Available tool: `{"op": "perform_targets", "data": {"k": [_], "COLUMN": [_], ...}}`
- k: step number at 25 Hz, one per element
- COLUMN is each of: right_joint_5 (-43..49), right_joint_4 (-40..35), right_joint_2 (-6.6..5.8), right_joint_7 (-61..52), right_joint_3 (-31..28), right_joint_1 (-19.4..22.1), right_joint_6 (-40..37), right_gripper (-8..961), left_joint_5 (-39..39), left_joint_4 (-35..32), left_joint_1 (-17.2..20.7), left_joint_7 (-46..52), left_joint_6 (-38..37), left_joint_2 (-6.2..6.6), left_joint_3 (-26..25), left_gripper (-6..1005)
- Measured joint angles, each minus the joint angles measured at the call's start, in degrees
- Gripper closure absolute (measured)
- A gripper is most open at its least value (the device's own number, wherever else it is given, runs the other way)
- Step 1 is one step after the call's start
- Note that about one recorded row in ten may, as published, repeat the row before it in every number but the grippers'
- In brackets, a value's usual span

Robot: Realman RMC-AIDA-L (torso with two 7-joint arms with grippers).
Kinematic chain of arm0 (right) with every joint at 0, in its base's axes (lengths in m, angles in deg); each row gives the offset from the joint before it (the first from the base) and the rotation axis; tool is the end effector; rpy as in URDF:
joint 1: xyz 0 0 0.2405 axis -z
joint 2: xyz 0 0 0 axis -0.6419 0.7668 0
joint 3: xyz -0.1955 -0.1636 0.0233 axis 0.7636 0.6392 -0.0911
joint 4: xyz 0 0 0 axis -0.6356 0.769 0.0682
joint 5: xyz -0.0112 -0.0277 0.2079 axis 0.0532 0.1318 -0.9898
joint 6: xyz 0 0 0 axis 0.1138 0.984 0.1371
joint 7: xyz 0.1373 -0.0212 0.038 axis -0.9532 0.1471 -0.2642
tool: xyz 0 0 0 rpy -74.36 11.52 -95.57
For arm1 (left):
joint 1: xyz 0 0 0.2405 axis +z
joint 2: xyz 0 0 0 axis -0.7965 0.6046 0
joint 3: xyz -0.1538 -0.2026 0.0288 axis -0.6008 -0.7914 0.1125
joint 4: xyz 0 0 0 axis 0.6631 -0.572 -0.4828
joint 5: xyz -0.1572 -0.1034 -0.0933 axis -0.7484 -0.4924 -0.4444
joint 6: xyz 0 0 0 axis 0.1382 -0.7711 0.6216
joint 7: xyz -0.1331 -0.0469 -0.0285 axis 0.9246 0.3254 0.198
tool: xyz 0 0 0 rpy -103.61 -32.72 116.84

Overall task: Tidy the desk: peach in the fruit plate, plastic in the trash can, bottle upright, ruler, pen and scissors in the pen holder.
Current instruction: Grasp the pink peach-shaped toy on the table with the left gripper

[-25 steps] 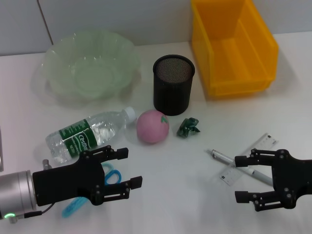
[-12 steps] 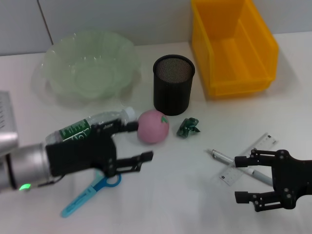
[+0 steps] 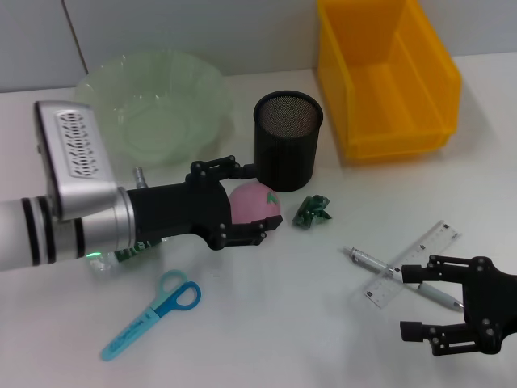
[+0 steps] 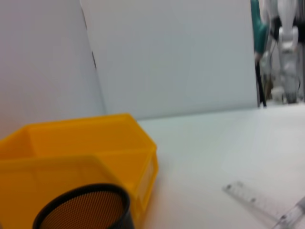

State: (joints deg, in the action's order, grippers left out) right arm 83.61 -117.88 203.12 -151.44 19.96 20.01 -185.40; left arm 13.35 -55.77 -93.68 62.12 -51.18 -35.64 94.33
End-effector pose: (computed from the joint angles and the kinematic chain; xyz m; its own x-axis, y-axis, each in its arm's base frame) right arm 0.3208 0.2355 0.0273 0.8125 -0.3158 -0.4899 -0.4059 -0.9098 -0.0867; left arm -0.2124 0.3544 -0.0825 0.9082 -0.0993 0.4065 0.0297 -0.9537 -0.2993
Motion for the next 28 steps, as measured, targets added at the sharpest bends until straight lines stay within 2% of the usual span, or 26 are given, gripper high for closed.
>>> {"op": "perform_targets", "data": {"k": [1,9,13,15,24,28], "right_joint_5": [0.0,-0.05,-0.06,-0.06,-0.06,-0.06], "right_joint_4": [0.0,0.05,0.05,0.05,0.05,0.05], "right_joint_2": [0.0,0.02,0.04,0.04,0.04,0.04], "right_joint_7": [0.0,0.0,0.0,0.0,0.0,0.0], "right_joint_3": [0.0,-0.01,0.01,0.02,0.02,0.02], "right_joint_1": [0.0,-0.13,-0.13,-0.12,-0.11,-0.09], "right_joint_6": [0.0,0.04,0.06,0.06,0.09,0.09], "right_gripper": [123,123,122,122,122,122], "left_joint_5": [0.0,-10.8,-12.68,-12.95,-13.23,-13.35], "left_joint_4": [0.0,-1.02,-2.04,-2.48,-3.99,-4.25], "left_joint_1": [0.0,-0.65,-0.65,-0.75,0.16,0.23], "left_joint_7": [0.0,-0.48,0.92,2.52,3.31,3.27], "left_joint_6": [0.0,11.62,15.66,17.25,18.87,20.34], "left_joint_2": [0.0,0.0,0.0,0.0,0.0,0.0], "left_joint_3": [0.0,16.1,20.65,22.29,24.03,25.11], "left_gripper": [200,203,205,205,209,351]}}
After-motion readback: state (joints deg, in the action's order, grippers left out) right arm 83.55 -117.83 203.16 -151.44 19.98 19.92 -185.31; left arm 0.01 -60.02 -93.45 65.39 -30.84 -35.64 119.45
